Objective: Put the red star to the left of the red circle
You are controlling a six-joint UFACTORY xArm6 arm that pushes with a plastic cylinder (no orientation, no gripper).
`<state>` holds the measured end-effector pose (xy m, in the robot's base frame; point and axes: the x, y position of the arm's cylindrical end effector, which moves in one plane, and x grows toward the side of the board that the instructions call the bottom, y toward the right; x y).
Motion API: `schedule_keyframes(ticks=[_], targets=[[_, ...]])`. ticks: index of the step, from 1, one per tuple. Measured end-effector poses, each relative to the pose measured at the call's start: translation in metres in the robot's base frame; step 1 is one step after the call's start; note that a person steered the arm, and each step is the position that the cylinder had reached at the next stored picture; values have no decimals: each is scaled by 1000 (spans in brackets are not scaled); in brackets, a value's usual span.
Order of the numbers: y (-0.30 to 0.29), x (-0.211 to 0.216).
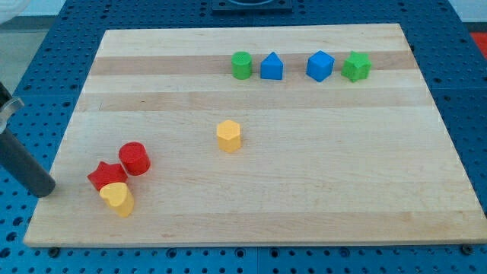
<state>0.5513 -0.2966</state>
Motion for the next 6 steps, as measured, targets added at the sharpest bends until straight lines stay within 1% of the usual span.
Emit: schedule_keyframes(ticks=[1,2,3,4,5,6], targets=[[25,32],[72,52],[96,52],[96,52],[87,38],[83,7]])
